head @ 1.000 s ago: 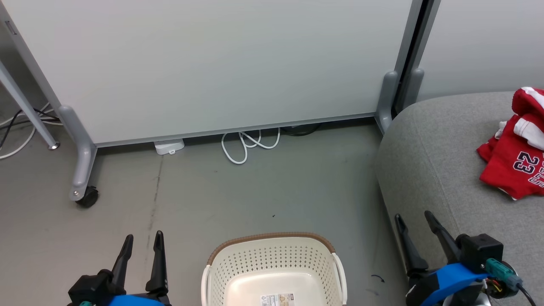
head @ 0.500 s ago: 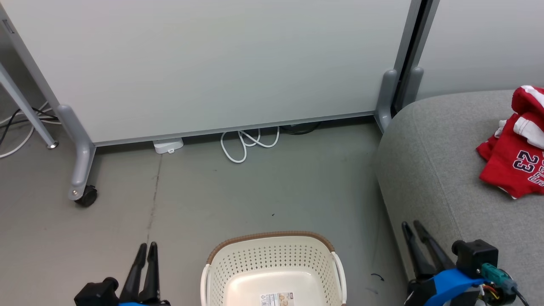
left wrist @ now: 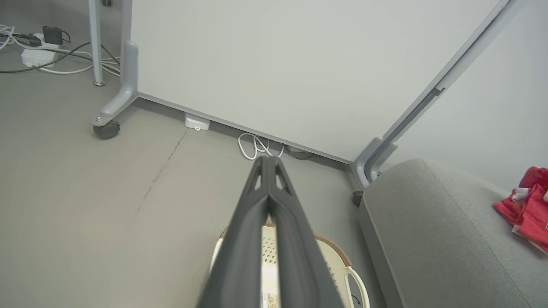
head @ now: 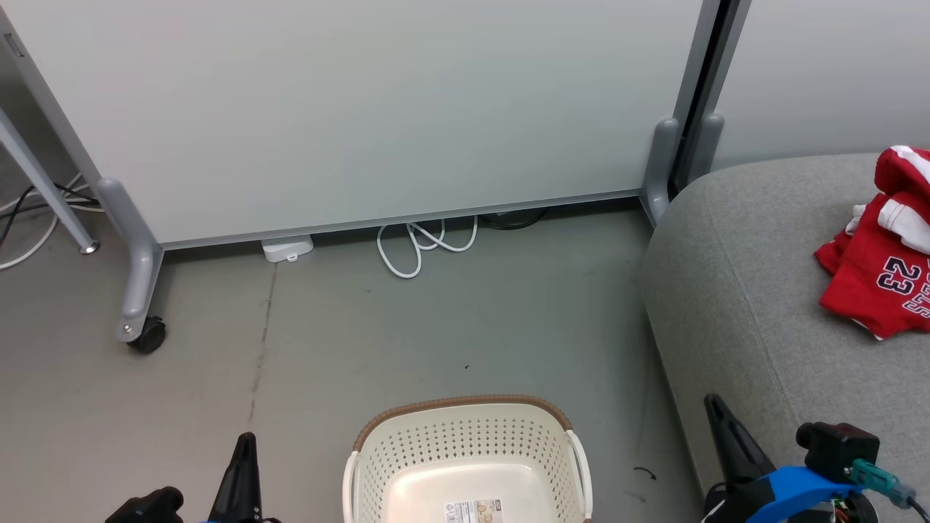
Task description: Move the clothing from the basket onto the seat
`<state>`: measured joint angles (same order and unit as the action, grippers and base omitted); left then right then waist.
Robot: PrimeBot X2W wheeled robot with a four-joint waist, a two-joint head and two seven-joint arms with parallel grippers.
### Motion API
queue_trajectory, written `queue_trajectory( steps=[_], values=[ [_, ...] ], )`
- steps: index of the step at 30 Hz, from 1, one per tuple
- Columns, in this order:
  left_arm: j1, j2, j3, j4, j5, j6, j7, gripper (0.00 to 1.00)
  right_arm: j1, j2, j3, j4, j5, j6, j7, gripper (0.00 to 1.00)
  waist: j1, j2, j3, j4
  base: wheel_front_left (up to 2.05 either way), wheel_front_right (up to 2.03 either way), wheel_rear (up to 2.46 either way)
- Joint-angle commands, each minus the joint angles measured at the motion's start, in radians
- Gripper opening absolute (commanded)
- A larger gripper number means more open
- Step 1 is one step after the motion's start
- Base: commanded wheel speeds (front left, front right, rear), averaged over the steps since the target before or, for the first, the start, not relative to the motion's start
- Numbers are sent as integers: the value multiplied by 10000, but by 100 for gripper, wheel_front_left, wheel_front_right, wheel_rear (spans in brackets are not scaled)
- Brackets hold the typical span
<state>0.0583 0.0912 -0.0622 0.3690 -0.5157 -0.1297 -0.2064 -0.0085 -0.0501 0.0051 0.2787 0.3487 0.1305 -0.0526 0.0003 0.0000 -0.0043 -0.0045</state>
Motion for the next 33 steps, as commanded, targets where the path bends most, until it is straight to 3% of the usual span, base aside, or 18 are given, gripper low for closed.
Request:
queue_trajectory(
  steps=[1, 33],
  values=[
    [-338, 27, 135, -219, -457, -2, 112, 0, -243, -5, -78, -185, 538, 0, 89, 0, -1, 0, 1, 2, 0, 0, 0],
    [-938, -148, 816, -667, -4779, -6, 1390, 0, -595, -5, -540, -279, 5523, 2, 740, 0, -1, 0, 23, 15, 0, 0, 0]
  ],
)
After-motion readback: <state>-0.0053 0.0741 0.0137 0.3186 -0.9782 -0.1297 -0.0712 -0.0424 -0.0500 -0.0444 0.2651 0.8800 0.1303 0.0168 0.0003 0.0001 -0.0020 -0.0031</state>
